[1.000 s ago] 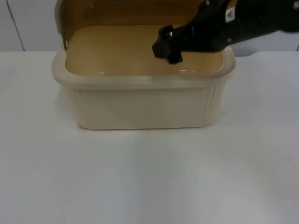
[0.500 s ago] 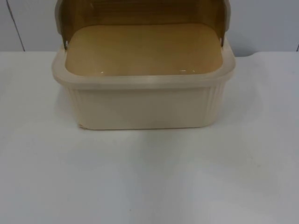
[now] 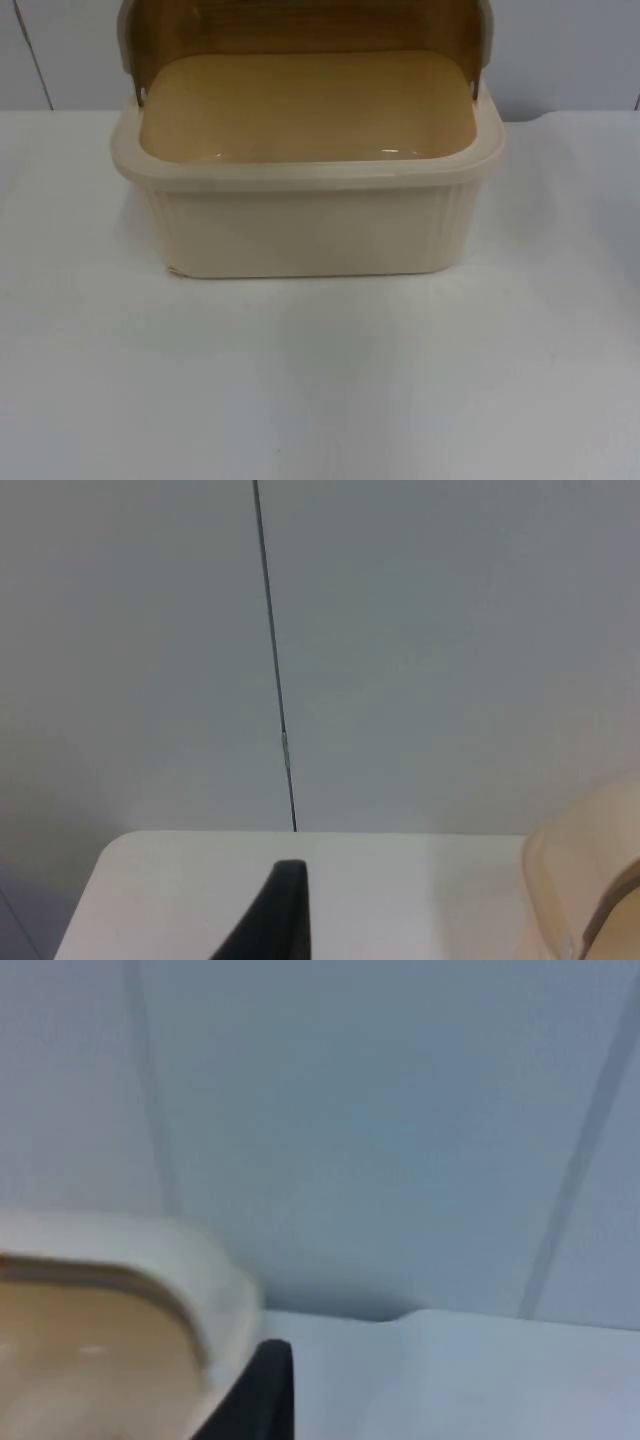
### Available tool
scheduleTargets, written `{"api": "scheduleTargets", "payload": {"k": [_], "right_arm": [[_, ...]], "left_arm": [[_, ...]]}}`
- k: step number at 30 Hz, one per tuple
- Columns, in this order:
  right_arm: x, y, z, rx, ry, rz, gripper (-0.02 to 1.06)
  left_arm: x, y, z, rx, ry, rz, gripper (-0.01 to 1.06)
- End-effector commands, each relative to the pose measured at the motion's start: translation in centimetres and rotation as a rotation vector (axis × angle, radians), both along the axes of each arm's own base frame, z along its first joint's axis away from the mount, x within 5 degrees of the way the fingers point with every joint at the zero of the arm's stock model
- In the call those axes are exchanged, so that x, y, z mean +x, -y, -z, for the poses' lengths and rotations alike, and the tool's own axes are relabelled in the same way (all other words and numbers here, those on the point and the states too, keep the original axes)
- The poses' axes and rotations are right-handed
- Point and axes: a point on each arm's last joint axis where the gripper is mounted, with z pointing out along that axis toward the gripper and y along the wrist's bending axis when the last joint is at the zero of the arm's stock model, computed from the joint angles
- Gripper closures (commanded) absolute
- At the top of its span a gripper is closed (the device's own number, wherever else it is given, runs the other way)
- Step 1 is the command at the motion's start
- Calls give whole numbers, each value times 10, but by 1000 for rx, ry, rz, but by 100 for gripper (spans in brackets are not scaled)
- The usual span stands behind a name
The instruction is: Open the box lid with the left hand, place the block into the box with the right hand, then close the box lid with the left hand.
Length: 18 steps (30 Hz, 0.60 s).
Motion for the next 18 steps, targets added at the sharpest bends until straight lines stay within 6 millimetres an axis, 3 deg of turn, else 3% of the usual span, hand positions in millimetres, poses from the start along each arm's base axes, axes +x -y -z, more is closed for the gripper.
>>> {"api": "scheduleTargets", "payload": {"k": [1, 8, 13, 14, 18], "right_arm": [[-15, 14, -4, -18, 7, 59, 0], [-45, 39, -13, -31, 24, 193, 0], [-48, 40, -10, -42, -21, 196, 0], [-48, 40, -10, -42, -21, 196, 0], [-47, 39, -11, -41, -8, 194, 0]], "left_arm": [[-1, 1, -1, -9, 8, 5, 0], [-2, 12, 4, -19, -51, 54, 0], [2, 53, -12, 110, -29, 274, 0], [2, 53, -12, 110, -29, 274, 0], [31, 94, -16, 345, -47, 476, 0]]}}
